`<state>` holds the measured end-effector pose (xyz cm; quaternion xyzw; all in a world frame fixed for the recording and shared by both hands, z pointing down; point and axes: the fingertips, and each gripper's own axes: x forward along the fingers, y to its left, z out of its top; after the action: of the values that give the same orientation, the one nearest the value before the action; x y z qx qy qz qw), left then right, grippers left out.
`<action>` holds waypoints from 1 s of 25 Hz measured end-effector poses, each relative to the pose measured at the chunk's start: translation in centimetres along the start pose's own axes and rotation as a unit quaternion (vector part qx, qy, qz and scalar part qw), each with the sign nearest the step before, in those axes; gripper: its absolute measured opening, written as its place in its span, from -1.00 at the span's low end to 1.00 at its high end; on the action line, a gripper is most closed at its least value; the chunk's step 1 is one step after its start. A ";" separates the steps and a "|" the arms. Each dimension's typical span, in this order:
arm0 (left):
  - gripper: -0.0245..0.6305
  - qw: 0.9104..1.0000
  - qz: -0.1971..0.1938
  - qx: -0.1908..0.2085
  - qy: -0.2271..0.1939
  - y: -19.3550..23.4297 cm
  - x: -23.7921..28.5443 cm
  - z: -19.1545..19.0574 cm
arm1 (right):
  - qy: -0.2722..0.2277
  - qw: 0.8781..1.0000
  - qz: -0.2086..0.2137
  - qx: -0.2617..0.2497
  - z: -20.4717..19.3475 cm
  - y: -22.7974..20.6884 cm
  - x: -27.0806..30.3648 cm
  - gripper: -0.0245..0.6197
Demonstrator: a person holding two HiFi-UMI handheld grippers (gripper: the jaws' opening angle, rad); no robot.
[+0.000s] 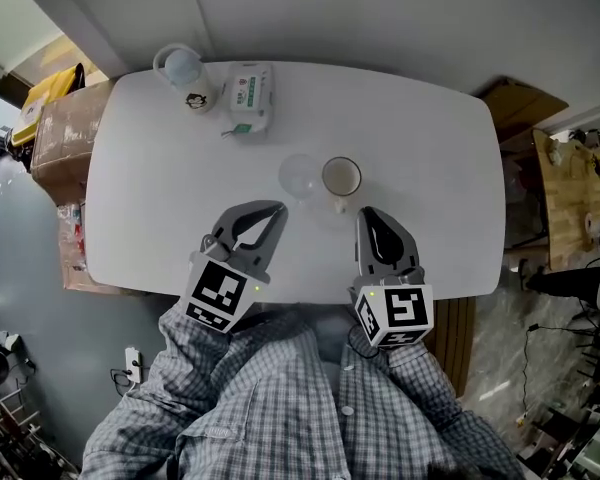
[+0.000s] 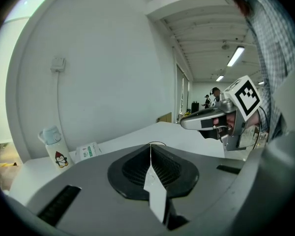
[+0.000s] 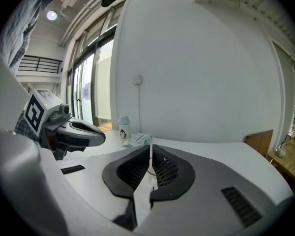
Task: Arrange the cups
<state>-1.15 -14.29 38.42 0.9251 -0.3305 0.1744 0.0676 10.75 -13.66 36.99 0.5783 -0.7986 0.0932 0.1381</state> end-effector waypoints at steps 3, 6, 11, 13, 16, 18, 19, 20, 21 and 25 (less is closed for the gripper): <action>-0.88 1.000 0.009 0.004 -0.012 0.6 -0.9 1.1 | -0.014 1.000 0.000 -0.007 1.3 -0.1 -0.4 -0.82; -0.88 1.000 0.017 0.004 -0.024 1.1 -1.7 2.1 | -0.025 1.000 0.001 -0.016 2.4 0.0 -0.8 -0.83; -0.88 0.999 0.029 0.012 -0.038 1.8 -2.7 3.4 | -0.040 0.999 0.000 -0.026 3.9 0.1 -1.3 -0.83; -0.88 0.999 0.031 0.011 -0.043 1.8 -3.0 3.7 | -0.043 0.999 -0.001 -0.027 4.1 0.3 -1.6 -0.83; -0.88 0.998 0.032 0.010 -0.047 1.8 -3.4 4.0 | -0.047 0.998 0.003 -0.030 4.4 0.7 -1.7 -0.83; -0.88 0.998 0.032 0.009 -0.049 1.7 -3.6 4.1 | -0.048 0.998 0.006 -0.033 4.5 0.9 -1.8 -0.83; -0.88 0.998 0.032 0.009 -0.050 1.6 -3.6 4.1 | -0.048 0.998 0.008 -0.034 4.5 1.0 -1.9 -0.83; -0.88 0.998 0.032 0.009 -0.050 1.5 -3.7 4.1 | -0.048 0.998 0.009 -0.035 4.5 1.0 -1.9 -0.83; -0.88 0.998 0.031 0.009 -0.050 1.4 -3.7 4.2 | -0.048 0.998 0.010 -0.036 4.6 1.1 -2.0 -0.83; -0.88 0.998 0.028 0.008 -0.053 1.2 -3.6 4.4 | -0.045 0.998 0.015 -0.039 4.4 1.5 -2.1 -0.83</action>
<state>-3.34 -14.16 33.00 0.9239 -0.3581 0.1292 0.0376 9.49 -12.67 32.11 0.5637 -0.8159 0.0379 0.1232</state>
